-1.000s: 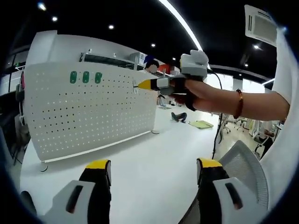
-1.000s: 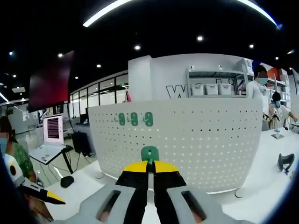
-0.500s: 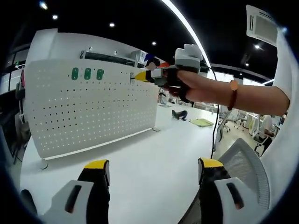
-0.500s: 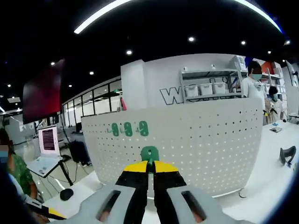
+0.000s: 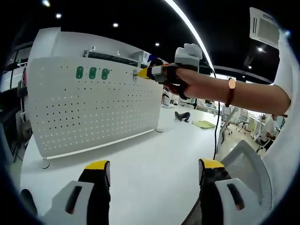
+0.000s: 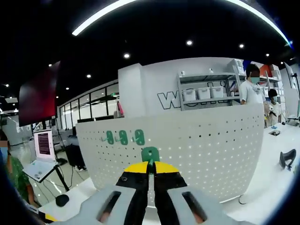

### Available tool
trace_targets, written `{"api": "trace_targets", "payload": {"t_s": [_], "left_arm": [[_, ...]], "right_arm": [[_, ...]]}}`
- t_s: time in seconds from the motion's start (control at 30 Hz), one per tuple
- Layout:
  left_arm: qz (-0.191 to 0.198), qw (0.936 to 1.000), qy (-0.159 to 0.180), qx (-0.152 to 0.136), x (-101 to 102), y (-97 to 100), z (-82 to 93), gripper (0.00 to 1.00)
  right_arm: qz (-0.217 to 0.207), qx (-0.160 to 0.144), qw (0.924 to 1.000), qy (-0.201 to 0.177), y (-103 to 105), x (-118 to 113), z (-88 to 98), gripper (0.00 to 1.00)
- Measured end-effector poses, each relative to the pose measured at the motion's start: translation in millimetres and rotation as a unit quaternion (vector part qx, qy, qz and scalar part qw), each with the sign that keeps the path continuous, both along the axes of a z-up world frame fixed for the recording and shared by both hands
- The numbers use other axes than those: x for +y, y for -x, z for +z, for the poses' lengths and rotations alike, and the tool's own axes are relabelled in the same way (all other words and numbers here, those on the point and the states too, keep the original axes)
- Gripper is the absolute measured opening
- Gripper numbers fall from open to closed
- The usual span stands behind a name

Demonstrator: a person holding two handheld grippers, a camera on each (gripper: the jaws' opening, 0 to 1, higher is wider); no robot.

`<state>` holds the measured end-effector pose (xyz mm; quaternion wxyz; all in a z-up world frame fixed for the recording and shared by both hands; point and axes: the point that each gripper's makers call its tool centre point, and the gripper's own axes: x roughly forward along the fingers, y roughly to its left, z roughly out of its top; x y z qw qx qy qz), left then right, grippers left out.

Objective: Insert the hook assembly into the mounting plate slot until the hook locks in place.

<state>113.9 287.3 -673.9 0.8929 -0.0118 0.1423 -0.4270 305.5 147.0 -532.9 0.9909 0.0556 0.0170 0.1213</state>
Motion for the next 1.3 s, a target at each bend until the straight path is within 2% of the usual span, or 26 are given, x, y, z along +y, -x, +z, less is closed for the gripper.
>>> {"api": "trace_targets", "payload": {"t_s": [0.33,0.43,0.83,1.07,1.3], "left_arm": [[0.0,1.0,-0.004,-0.001,6,-2.0,1.5,0.79],[0.001,1.0,-0.004,0.0,6,-1.2,0.7,0.79],[-0.002,1.0,-0.007,0.006,12,5.1,-4.6,0.78],[0.006,0.9999,0.002,0.008,19,2.8,-3.0,0.78],[0.003,1.0,-0.006,0.006,21,3.5,-4.5,0.78]], "right_arm": [[-0.007,-0.003,0.9999,-0.011,-9,2,5.8,0.01],[-0.009,-0.006,0.9999,-0.004,-12,4,7.4,0.01],[-0.03,-0.014,0.9994,-0.009,-24,-4,13.7,0.01],[-0.039,-0.008,0.9992,-0.01,-32,-4,9.7,0.01],[-0.041,-0.005,0.9991,-0.007,-42,0,11.8,0.01]]}}
